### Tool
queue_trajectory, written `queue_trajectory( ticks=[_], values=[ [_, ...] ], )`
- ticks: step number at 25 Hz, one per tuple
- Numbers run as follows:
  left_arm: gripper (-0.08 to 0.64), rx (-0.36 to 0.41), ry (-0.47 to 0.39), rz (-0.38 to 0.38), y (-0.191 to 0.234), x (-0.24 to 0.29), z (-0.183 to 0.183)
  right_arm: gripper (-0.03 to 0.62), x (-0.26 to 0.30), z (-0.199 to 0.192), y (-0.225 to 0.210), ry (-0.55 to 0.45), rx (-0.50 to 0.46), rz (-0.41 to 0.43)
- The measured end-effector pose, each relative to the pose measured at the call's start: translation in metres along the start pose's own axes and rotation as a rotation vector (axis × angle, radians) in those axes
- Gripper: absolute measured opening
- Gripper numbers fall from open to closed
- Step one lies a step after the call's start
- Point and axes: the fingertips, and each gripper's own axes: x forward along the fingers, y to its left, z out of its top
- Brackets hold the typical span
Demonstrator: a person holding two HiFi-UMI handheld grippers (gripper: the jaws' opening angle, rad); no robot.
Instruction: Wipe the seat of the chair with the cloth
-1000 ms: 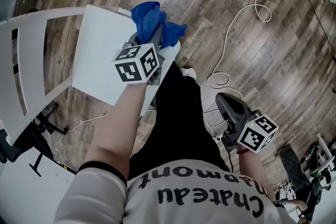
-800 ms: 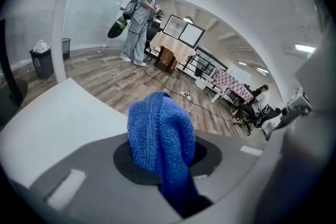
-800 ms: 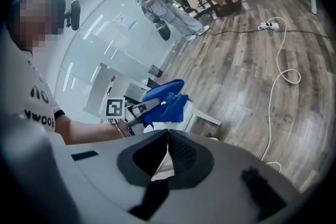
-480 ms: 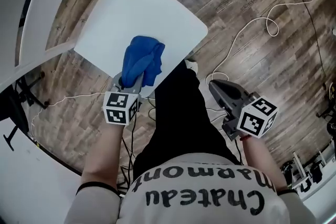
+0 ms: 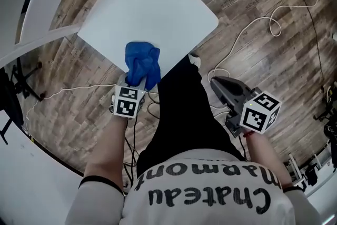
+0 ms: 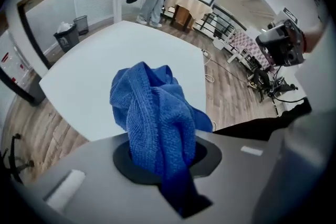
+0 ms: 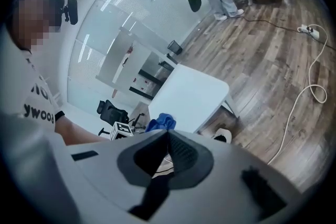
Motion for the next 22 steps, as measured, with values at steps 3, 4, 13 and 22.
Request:
queue_trajectory(
  ticks=[3, 4, 13, 22],
  values=[
    [0.089, 0.077, 0.018, -0.056, -0.016, 0.011, 0.020, 0.015, -0.004, -0.002, -0.002, -0.022, 0.025, -0.012],
    [0.089, 0.100, 0.022, -0.074, -0.021, 0.014, 0.026, 0.015, -0.006, -0.003, -0.003, -0.033, 0.034, -0.016],
    [0.089, 0.203, 0.034, -0.196, -0.069, 0.052, 0.112, 0.015, -0.036, 0.001, -0.031, -0.165, 0.160, -0.082],
    [0.087, 0.302, 0.082, -0.303, -0.107, 0.083, 0.178, 0.015, -0.078, 0.020, -0.066, -0.325, 0.295, -0.180]
  ],
)
